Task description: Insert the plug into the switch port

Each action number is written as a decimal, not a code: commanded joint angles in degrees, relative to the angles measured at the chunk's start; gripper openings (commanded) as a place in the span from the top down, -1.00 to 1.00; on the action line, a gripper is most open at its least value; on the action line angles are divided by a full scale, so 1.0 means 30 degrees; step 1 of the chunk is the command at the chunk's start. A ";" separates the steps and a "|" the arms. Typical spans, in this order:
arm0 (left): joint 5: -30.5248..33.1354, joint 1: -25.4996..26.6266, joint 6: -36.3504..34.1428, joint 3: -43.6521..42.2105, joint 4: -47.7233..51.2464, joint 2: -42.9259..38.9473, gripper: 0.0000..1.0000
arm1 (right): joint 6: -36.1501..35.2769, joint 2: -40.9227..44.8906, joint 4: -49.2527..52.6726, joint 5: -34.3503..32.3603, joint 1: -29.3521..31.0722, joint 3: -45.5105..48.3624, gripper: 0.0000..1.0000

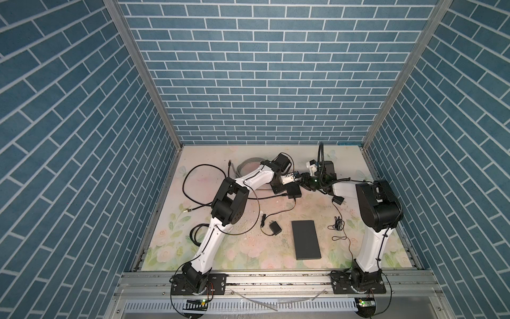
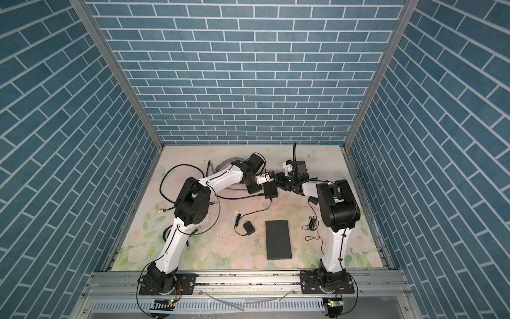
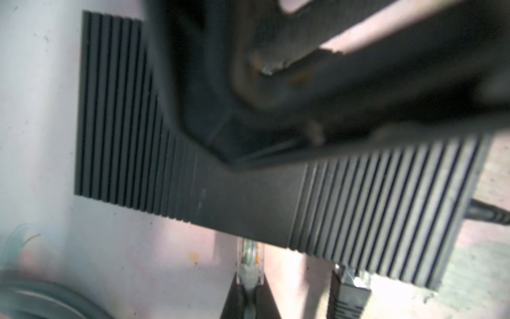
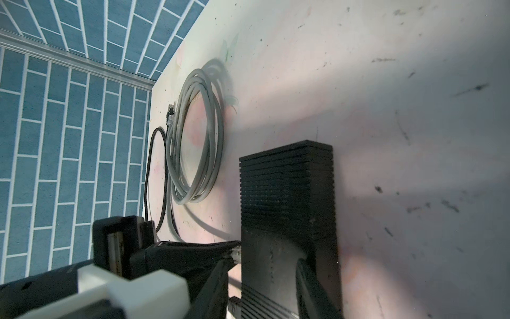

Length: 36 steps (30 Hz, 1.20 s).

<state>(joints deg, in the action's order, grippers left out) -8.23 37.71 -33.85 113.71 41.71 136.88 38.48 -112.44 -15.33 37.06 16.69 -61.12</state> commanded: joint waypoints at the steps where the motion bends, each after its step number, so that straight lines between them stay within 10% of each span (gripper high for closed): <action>1: -0.1227 0.0317 -0.0355 0.0918 0.1430 0.1328 1.00 | -0.0647 -0.0835 0.1784 -0.0209 0.0151 -0.0164 0.16; 26: -0.0456 0.0261 0.0032 0.1263 0.1422 0.1631 1.00 | 0.0213 0.0227 0.0669 -0.1228 -0.1475 0.1638 0.14; 36: -0.0549 0.0290 0.0174 0.1558 0.1535 0.1747 1.00 | -0.0573 -0.0844 0.0055 0.1827 -0.0867 0.0757 0.15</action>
<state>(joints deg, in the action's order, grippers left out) -9.10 37.91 -34.00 119.55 44.49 140.18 38.92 -113.10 -15.11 38.68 13.17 -57.67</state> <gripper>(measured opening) 0.088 0.428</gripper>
